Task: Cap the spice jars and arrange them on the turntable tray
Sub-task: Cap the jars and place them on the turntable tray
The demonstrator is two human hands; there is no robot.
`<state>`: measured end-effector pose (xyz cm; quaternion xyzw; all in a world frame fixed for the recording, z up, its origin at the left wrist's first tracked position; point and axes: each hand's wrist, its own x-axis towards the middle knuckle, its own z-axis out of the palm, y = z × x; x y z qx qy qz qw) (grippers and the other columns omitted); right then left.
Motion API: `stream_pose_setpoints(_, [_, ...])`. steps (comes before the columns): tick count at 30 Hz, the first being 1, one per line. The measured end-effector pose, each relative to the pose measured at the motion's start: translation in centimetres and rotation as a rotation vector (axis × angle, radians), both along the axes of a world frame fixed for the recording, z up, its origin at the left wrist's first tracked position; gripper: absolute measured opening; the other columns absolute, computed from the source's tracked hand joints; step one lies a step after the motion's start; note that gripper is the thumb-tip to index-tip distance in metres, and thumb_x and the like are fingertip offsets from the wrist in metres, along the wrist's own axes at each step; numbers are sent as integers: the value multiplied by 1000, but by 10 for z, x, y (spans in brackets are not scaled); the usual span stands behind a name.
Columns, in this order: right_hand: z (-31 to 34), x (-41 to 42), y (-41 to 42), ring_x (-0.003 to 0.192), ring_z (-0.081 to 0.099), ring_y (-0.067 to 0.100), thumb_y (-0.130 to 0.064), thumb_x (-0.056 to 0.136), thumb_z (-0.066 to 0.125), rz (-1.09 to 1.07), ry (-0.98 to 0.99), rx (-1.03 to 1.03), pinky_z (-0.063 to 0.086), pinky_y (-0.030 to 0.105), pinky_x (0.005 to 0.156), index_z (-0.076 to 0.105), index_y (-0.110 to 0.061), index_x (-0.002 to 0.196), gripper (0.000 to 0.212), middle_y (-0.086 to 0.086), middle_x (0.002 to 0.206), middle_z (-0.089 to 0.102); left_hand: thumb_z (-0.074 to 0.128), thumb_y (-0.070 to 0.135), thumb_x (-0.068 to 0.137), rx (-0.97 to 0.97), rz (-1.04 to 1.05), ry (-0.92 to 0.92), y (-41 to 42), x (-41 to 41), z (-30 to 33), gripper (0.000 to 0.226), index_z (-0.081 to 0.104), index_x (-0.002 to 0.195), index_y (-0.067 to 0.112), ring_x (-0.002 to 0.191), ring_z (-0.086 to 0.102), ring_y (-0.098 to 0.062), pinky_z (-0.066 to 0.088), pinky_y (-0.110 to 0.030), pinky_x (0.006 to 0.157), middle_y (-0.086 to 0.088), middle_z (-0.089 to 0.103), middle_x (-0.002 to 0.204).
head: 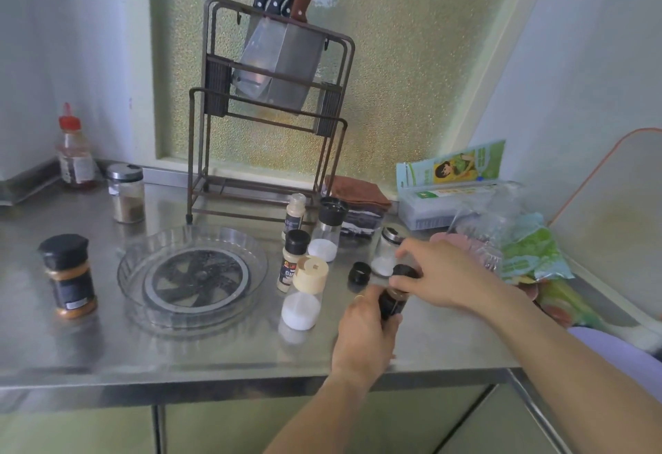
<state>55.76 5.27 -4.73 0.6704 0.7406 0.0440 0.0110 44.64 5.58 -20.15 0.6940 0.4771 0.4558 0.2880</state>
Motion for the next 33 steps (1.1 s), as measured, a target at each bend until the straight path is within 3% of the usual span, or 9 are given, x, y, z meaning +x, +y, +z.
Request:
stream_pose_setpoints(5, [2, -4, -1, 104, 62, 16, -38, 86, 70, 39, 85, -61, 53, 39, 90, 49, -36, 134, 53, -6, 117, 66, 68, 29, 92, -16, -4, 8, 1, 0, -1, 22, 56, 111, 25, 91, 66, -20, 56, -40, 81, 3, 70, 101])
stream_pose_setpoints(8, [4, -5, 4, 106, 61, 24, -59, 93, 50, -29, -83, 29, 52, 40, 86, 55, -24, 129, 50, 3, 108, 69, 68, 29, 91, -15, -1, 11, 2, 1, -1, 24, 57, 112, 25, 93, 67, -21, 56, -40, 82, 2, 70, 103])
stream_pose_setpoints(12, [1, -4, 3, 104, 60, 19, -52, 87, 65, 12, 27, -82, 49, 34, 83, 47, -33, 138, 58, -1, 118, 64, 68, 28, 91, -7, -10, 5, 4, 2, -4, 25, 56, 112, 27, 95, 66, -22, 54, -39, 82, 3, 70, 104])
stream_pose_setpoints(15, [4, -4, 4, 108, 62, 23, -65, 92, 47, -60, -73, -13, 52, 39, 89, 56, -26, 130, 55, 2, 111, 70, 68, 28, 91, -5, 6, 16, 3, 1, -3, 24, 56, 112, 26, 96, 67, -22, 55, -38, 81, 3, 70, 105])
stream_pose_setpoints(20, [8, -8, -2, 106, 52, 15, -59, 79, 72, 8, 26, -119, 45, 33, 86, 48, -36, 139, 69, -5, 128, 60, 67, 30, 92, -29, -9, 13, 1, 1, -1, 24, 56, 114, 26, 95, 66, -21, 56, -40, 82, 2, 70, 105])
stream_pose_setpoints(23, [8, -8, 1, 111, 58, 19, -71, 77, 65, -61, -43, -44, 50, 38, 92, 53, -33, 134, 70, -3, 119, 67, 67, 30, 92, -19, -8, 28, 1, 1, -3, 29, 55, 117, 25, 98, 66, -22, 56, -41, 84, 2, 69, 108])
stream_pose_setpoints(25, [8, -9, 1, 109, 60, 19, -60, 76, 73, -53, 22, -74, 51, 37, 91, 55, -32, 131, 64, -4, 117, 67, 67, 30, 92, -25, 0, 22, 2, 1, -3, 26, 55, 115, 24, 97, 66, -23, 55, -40, 82, 2, 69, 106])
stream_pose_setpoints(29, [-3, -11, 2, 87, 65, 21, -42, 75, 78, -30, 47, 3, 55, 39, 76, 73, -18, 98, 33, 2, 94, 74, 68, 31, 93, -17, 21, 33, 1, 1, -3, 25, 55, 113, 23, 95, 65, -23, 54, -39, 80, 1, 68, 106])
stream_pose_setpoints(33, [-19, -12, 3, 73, 65, 26, -43, 76, 73, -84, 41, 115, 56, 43, 65, 72, -11, 78, 32, 7, 74, 71, 68, 31, 93, -21, 48, 51, 0, 3, -1, 26, 54, 113, 21, 96, 65, -24, 52, -37, 79, -1, 68, 106])
